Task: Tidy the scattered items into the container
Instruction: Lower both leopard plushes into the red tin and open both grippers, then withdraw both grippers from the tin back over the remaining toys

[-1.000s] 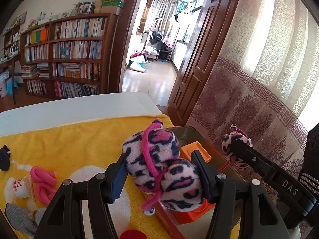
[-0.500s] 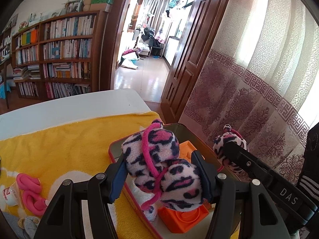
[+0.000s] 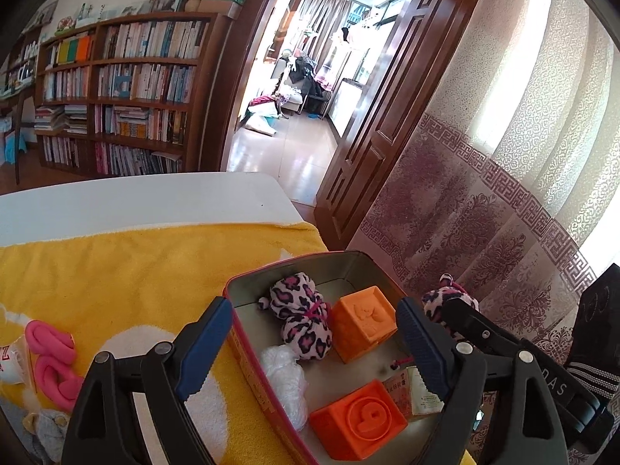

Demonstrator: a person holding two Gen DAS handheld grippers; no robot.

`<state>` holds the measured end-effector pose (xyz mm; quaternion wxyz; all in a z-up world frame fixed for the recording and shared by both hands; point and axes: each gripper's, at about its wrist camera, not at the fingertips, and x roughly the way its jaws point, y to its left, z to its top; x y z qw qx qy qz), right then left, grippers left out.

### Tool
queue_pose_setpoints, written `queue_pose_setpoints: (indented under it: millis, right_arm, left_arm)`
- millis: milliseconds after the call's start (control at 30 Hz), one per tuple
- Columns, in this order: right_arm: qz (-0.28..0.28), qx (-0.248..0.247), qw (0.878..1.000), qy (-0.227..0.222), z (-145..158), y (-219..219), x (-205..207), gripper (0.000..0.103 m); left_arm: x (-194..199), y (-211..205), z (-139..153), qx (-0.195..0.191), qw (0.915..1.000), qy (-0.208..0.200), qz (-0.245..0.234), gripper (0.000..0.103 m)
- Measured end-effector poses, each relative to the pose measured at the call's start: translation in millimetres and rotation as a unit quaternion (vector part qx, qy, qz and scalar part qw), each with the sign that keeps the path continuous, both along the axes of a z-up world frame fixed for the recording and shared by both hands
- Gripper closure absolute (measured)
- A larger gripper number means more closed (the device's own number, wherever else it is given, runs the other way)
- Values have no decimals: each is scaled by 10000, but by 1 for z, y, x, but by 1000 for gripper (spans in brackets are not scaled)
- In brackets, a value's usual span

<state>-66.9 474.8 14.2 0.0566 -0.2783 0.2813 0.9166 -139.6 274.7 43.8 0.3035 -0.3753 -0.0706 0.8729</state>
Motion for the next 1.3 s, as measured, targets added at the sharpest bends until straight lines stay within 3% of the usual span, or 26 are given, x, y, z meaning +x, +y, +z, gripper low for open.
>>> queue_pose_setpoints:
  millis: [67, 133, 767, 1300]
  right_arm:
    - [37, -103, 9999, 43, -1, 1, 1, 29]
    - [-16, -96, 9999, 110, 0, 0, 3, 23]
    - [208, 312, 9992, 142, 1, -26, 4, 23]
    - [738, 678, 9948, 152, 0, -66, 4, 23]
  left_arm:
    - [1, -2, -2, -17, 10000, -13, 23, 15]
    - [1, -4, -3, -41, 10000, -26, 43, 15]
    - [6, -34, -11, -202, 9990, -172, 372, 15]
    - [14, -73, -19, -374, 9963, -279, 724, 15]
